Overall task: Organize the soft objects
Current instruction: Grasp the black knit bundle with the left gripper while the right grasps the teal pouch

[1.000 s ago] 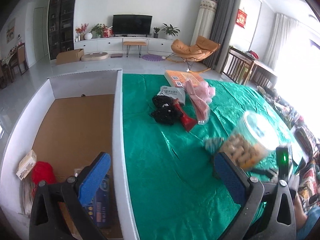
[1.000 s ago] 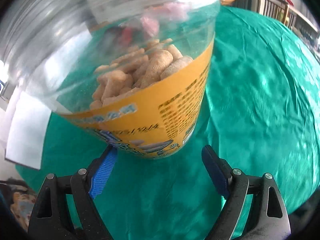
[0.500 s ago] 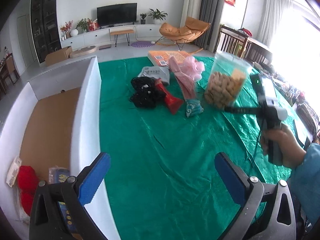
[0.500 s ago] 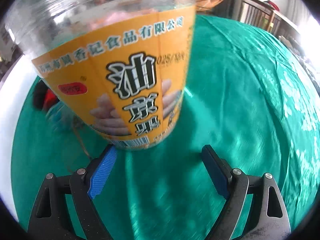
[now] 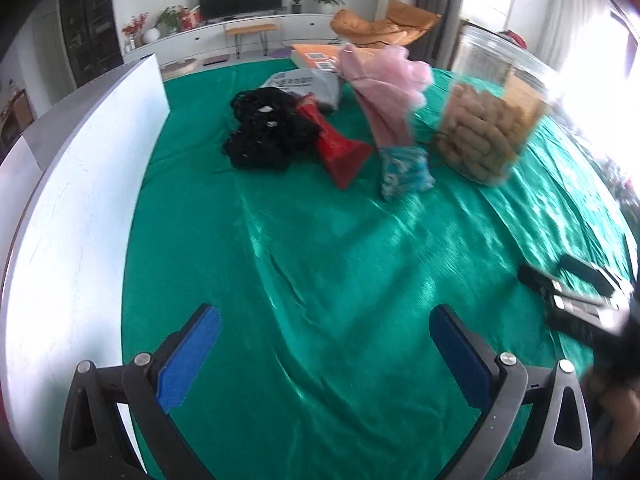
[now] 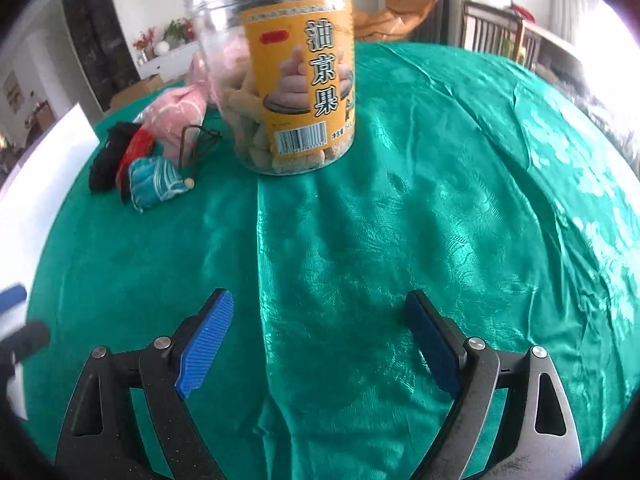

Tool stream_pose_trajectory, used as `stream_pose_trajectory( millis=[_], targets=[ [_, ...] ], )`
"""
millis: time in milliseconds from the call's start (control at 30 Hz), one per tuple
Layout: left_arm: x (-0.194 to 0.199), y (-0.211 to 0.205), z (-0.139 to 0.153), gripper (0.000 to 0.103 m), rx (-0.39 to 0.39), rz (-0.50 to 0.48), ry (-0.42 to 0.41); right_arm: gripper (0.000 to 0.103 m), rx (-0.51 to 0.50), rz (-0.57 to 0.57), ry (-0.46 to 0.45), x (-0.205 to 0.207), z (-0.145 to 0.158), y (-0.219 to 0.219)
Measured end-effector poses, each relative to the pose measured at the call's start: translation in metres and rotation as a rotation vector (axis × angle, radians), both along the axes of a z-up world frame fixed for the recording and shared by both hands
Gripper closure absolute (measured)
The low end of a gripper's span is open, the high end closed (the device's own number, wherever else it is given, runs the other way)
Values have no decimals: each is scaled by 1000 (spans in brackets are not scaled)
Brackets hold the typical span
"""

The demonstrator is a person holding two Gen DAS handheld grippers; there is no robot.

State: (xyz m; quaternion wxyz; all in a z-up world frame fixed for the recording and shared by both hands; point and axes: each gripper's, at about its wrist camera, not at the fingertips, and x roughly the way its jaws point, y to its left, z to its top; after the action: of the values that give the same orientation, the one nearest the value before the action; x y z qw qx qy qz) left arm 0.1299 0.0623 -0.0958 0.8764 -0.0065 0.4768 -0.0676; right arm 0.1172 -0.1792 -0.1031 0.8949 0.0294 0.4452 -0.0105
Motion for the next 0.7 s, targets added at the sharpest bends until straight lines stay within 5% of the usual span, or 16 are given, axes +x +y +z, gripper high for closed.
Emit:
stream_pose_trajectory(
  millis=[200,367,500,600,700],
  targets=[
    [67,25,19,0,-138,120,-50,9,-36,15,8,-12,4,25],
    [151,56,17,3,-166,258,-28,9,-36,15,7,-18,2,29],
    [206,69,-17,18,-167,277,84,9,-36,16,7,-18,2,28],
    [212,65,-20,67,-216,209,69,9,-36,16,7,-18,2,28],
    [184,58,-9,69,-223,172,59,9,-36,16,7,-18,2,28]
  ],
)
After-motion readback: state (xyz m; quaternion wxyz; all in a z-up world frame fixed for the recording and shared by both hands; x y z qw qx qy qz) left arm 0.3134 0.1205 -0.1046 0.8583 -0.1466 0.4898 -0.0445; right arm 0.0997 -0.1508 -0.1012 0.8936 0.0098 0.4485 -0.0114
